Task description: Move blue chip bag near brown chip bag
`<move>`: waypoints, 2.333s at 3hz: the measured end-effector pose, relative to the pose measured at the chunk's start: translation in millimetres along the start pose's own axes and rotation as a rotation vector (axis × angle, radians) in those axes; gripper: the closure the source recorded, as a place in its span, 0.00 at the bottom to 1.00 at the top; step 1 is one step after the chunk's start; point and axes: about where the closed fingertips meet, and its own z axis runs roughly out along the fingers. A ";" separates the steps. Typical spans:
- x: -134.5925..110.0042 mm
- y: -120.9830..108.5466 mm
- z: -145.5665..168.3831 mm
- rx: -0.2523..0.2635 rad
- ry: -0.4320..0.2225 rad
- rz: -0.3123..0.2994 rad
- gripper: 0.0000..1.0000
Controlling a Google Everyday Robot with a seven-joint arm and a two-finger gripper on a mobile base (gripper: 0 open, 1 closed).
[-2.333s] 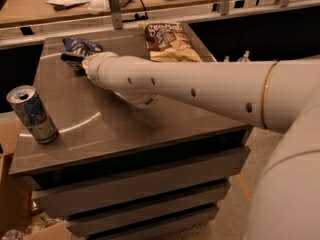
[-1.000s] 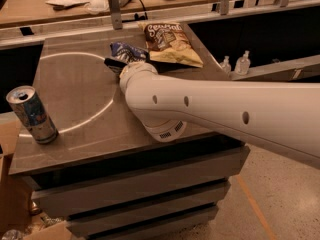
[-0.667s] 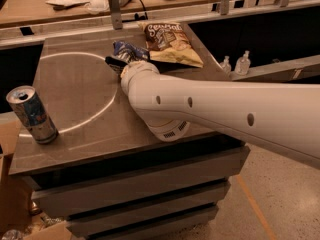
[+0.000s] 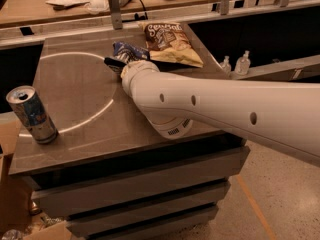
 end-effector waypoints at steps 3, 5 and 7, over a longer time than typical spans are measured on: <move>-6.6 17.4 -24.7 -0.109 -0.077 0.030 0.00; 6.8 39.1 -71.5 -0.112 -0.178 0.035 0.00; 13.1 49.6 -98.3 -0.144 -0.249 0.096 0.00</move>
Offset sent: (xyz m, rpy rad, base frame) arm -0.0179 0.0060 -0.0128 0.1038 0.0182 0.1200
